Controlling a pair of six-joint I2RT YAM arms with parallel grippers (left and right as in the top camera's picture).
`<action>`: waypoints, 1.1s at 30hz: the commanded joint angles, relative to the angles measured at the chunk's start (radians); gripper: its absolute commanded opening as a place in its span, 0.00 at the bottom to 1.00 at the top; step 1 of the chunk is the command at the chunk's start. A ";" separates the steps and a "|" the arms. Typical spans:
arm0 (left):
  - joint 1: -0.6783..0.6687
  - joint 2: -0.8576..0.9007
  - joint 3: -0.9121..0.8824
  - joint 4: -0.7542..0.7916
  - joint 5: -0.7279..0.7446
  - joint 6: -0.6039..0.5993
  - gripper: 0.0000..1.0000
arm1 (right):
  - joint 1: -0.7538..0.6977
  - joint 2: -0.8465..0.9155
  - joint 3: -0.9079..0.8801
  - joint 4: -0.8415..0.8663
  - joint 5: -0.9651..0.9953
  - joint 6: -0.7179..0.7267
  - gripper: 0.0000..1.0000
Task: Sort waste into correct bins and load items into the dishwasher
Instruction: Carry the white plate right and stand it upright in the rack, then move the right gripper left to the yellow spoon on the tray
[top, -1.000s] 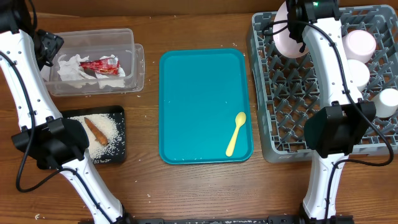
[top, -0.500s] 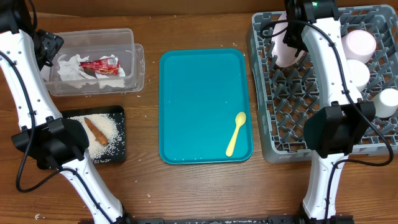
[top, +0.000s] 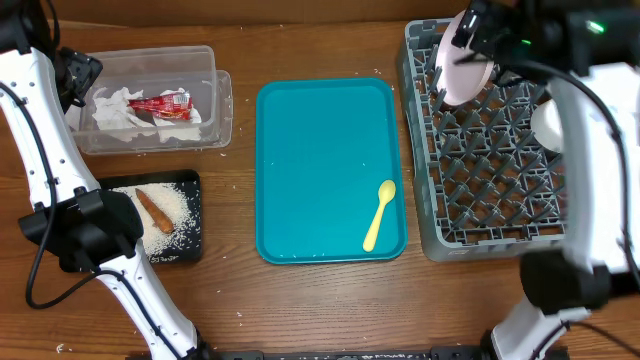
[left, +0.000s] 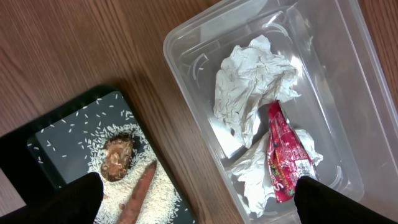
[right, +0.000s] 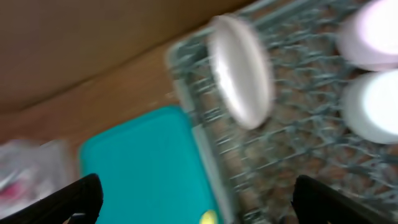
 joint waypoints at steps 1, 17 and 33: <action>-0.008 -0.004 0.000 0.002 0.000 0.004 1.00 | 0.006 -0.007 0.002 -0.040 -0.365 -0.156 1.00; -0.008 -0.004 0.000 0.002 0.000 0.004 1.00 | 0.178 0.002 -0.614 0.129 -0.288 0.099 1.00; -0.008 -0.004 0.000 0.002 0.000 0.004 1.00 | 0.386 0.002 -0.914 0.358 0.042 0.387 0.96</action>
